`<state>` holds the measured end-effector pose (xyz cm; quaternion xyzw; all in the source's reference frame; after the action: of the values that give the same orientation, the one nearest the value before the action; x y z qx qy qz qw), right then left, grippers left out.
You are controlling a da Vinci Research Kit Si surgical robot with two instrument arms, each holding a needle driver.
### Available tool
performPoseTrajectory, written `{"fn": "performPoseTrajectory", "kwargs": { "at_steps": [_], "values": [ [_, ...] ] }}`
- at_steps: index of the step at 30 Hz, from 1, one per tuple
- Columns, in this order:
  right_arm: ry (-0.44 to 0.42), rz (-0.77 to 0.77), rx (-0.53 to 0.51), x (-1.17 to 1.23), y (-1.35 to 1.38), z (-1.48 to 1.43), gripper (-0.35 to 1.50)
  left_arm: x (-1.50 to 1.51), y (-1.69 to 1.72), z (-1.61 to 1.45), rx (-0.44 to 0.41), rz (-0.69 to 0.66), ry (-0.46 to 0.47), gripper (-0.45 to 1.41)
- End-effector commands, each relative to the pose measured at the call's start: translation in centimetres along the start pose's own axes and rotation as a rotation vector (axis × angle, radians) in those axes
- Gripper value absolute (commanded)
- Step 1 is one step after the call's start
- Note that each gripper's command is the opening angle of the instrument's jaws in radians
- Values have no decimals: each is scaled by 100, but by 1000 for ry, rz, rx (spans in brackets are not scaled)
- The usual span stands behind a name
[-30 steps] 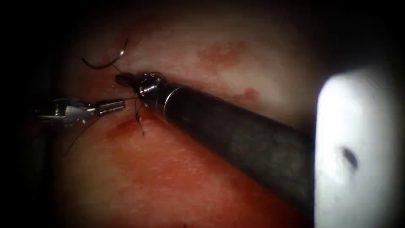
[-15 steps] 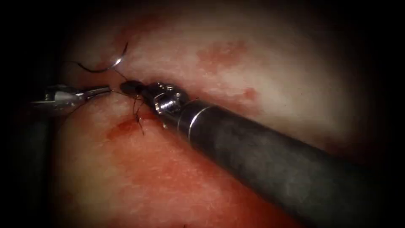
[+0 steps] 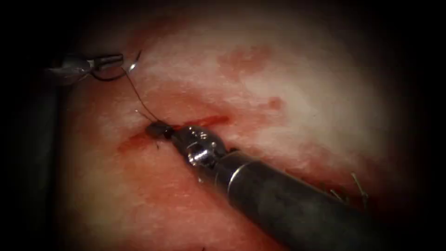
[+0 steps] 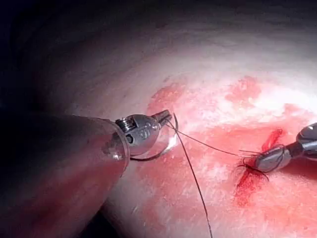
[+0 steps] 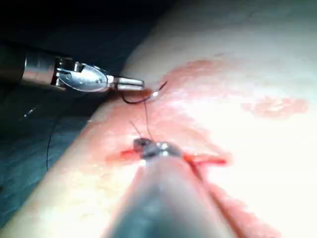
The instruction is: Wound Closure
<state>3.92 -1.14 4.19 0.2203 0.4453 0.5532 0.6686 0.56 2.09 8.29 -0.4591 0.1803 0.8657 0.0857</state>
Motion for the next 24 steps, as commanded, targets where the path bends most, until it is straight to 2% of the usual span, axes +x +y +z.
{"fn": "performPoseTrajectory", "kwargs": {
  "at_steps": [1,12,24],
  "values": [
    [-1,2,5,-8,-4,-1,-35,-4,-11,4,11,-11,-1,-45],
    [-3,-4,9,-18,-15,-16,-35,-26,-51,-12,59,-35,-14,-45],
    [-9,-12,23,-28,-20,-33,-35,-62,-86,1,88,-36,-67,-45]
  ]
}}
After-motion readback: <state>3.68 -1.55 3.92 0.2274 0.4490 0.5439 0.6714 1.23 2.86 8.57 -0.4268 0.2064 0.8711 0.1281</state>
